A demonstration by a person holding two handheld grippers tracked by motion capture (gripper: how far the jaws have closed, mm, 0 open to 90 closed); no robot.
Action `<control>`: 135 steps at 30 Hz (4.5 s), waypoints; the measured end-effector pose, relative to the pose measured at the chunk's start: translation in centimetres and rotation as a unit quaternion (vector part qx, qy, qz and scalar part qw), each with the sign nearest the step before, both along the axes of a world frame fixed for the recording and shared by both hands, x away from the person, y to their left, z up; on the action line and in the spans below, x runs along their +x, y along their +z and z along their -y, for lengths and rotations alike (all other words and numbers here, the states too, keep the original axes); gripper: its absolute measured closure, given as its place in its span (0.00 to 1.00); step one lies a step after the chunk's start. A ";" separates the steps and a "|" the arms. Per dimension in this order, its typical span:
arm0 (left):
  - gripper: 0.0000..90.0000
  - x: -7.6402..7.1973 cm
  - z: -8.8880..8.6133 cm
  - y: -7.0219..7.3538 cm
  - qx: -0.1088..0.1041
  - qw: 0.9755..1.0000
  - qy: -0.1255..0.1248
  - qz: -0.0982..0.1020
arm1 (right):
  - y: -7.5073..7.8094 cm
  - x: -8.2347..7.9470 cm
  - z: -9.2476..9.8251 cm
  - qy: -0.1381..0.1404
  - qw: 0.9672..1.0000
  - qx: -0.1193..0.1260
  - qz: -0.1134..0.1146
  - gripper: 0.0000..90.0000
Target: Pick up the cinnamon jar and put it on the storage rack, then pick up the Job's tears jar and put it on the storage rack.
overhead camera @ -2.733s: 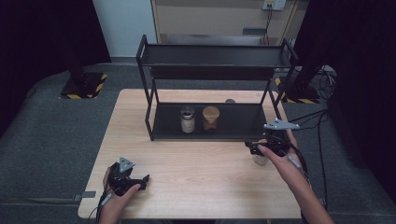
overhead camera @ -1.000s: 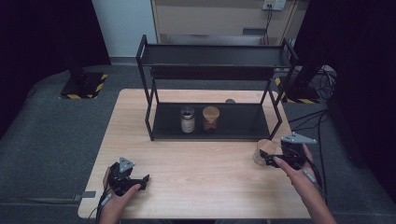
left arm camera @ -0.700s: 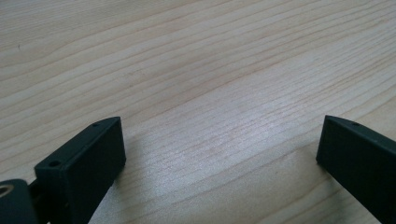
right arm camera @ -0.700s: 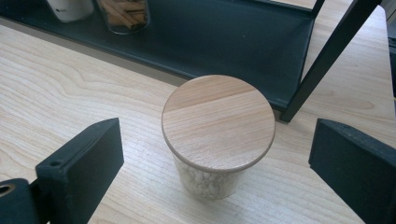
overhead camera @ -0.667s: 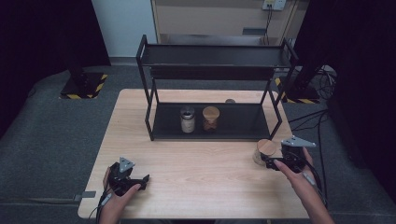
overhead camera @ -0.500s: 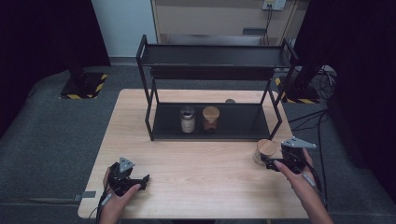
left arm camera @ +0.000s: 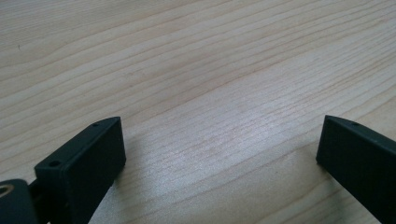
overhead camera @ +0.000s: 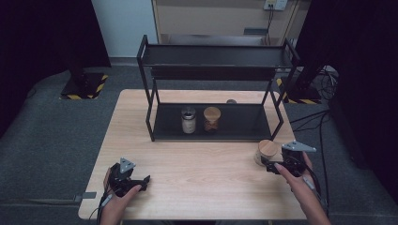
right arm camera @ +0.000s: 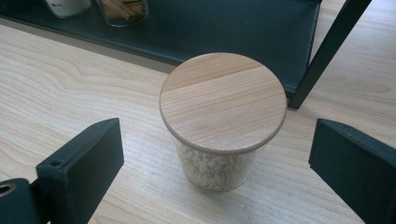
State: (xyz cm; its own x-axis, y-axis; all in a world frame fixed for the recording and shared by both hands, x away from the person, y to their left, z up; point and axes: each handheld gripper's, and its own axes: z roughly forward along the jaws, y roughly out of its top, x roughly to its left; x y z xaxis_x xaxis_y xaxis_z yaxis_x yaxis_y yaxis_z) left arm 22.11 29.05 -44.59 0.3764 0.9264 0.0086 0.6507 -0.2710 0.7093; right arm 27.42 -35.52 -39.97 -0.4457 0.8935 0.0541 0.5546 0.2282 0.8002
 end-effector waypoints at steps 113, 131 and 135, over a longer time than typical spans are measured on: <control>0.00 0.0 0.0 0.0 0.000 1.000 0.000 0.000 | -0.8 0.1 -3.9 0.002 0.998 -0.026 0.053 0.28; 0.00 0.0 0.0 0.0 0.000 1.000 0.000 0.000 | -0.1 0.0 -5.5 0.024 0.998 -0.030 0.053 0.29; 0.00 0.0 0.0 0.0 0.000 1.000 0.000 0.000 | 0.0 0.0 -5.8 0.027 0.998 -0.030 0.053 0.28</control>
State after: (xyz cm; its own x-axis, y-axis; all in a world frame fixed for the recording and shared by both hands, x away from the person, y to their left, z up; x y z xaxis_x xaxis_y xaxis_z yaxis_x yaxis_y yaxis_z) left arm 22.12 29.05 -44.59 0.3765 0.9264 0.0084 0.6509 -0.2710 0.7091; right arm 27.42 -29.74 -39.92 -0.4930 0.8686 -0.0495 0.4528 0.3047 0.8380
